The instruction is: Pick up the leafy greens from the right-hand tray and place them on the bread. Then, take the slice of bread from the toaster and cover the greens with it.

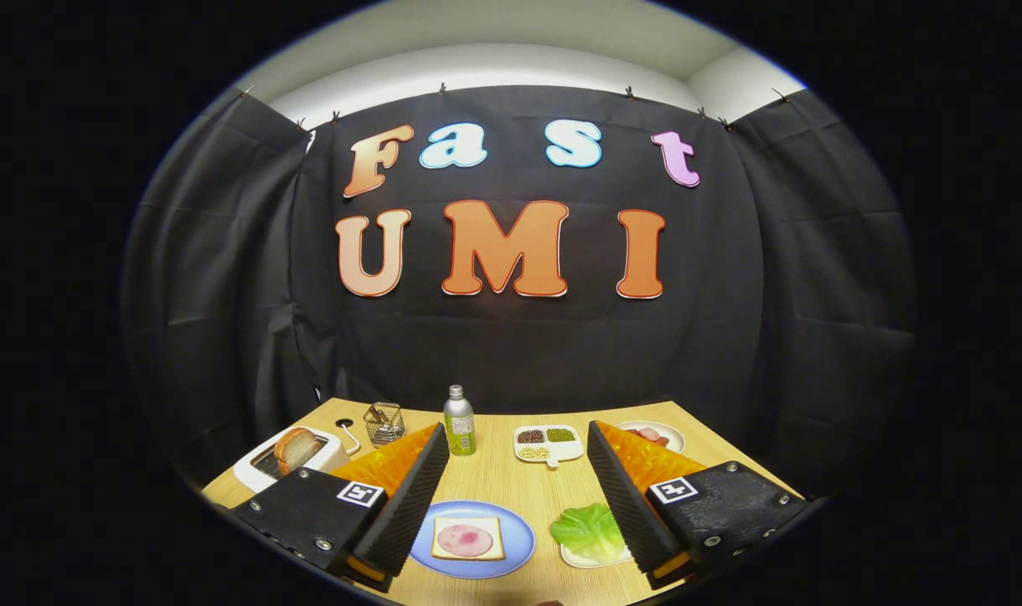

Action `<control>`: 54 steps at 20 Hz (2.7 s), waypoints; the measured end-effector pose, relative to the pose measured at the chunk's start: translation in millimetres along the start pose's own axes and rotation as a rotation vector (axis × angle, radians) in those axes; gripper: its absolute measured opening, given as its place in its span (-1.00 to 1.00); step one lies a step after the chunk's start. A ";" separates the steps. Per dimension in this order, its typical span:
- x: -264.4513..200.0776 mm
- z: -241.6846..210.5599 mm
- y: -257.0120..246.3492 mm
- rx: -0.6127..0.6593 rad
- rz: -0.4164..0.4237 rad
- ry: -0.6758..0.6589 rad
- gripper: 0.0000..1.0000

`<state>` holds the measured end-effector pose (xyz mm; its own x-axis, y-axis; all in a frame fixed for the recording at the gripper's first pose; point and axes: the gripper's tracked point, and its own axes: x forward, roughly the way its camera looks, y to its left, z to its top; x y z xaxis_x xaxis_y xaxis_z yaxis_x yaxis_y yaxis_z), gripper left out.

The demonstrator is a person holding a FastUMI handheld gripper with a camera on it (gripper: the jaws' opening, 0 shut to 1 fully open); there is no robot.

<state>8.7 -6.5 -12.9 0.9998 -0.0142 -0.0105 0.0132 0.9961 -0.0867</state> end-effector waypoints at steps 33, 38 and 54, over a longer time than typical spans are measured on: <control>92.3 -250.0 -119.9 -0.086 -0.014 0.510 1.00; 94.6 -273.4 -116.9 -0.086 0.026 0.572 1.00; 91.4 -308.3 -105.0 -0.078 0.095 0.676 0.86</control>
<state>95.1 -139.1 -311.9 0.7695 -0.0032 -0.6386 -0.1001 0.9870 -0.1256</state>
